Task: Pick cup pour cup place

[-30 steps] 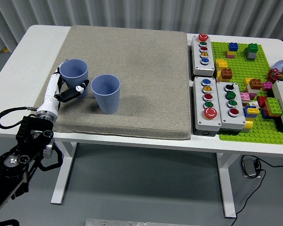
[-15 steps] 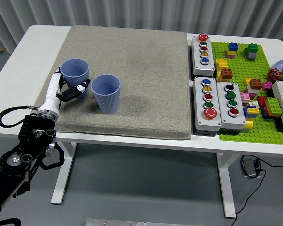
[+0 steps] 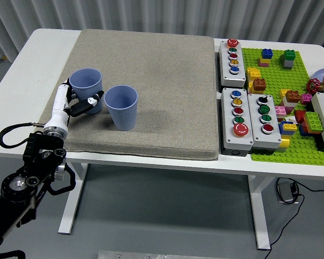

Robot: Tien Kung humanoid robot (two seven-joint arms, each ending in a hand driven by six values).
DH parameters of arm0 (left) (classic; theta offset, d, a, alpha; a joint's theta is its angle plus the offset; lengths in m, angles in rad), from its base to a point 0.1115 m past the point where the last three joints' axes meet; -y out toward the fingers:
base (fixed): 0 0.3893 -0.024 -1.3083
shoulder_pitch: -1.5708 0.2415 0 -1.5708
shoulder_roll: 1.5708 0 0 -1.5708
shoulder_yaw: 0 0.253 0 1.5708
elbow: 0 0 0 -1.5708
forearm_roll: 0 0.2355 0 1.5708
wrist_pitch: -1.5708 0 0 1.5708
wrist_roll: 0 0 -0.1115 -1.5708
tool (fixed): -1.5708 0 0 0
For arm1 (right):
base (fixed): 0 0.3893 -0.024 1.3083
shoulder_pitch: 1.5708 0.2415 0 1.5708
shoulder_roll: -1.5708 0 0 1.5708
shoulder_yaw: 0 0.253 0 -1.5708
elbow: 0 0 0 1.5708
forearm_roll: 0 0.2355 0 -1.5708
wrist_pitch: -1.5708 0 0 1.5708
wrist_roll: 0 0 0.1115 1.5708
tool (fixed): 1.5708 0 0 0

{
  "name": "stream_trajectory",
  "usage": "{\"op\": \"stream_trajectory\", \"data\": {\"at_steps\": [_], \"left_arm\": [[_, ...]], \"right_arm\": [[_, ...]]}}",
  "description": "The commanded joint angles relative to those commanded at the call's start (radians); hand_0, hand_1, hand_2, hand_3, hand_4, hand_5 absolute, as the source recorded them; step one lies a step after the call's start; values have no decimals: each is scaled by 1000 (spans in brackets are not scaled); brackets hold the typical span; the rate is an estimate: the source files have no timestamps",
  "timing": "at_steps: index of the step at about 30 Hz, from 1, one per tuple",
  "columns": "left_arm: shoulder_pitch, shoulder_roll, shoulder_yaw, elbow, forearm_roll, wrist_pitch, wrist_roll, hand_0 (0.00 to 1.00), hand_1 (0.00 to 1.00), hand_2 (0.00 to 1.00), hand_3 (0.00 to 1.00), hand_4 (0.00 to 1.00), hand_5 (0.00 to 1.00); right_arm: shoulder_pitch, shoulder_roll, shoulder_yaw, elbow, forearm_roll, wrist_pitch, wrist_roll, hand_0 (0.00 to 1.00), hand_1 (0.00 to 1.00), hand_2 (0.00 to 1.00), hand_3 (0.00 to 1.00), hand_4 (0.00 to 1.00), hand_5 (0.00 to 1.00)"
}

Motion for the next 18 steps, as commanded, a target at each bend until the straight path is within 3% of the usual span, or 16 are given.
{"op": "stream_trajectory", "data": {"at_steps": [10, 18], "left_arm": [[7, -1, -1, -19, 21, 26, -7, 560, 511, 560, 568, 751, 197], [46, 3, -34, -106, 106, 46, -3, 546, 510, 551, 558, 726, 179]], "right_arm": [[-2, 1, -1, 0, 1, 0, -1, 685, 636, 579, 581, 2, 187], [-5, 0, 0, 0, 2, -1, 1, 685, 636, 579, 581, 2, 188]]}}
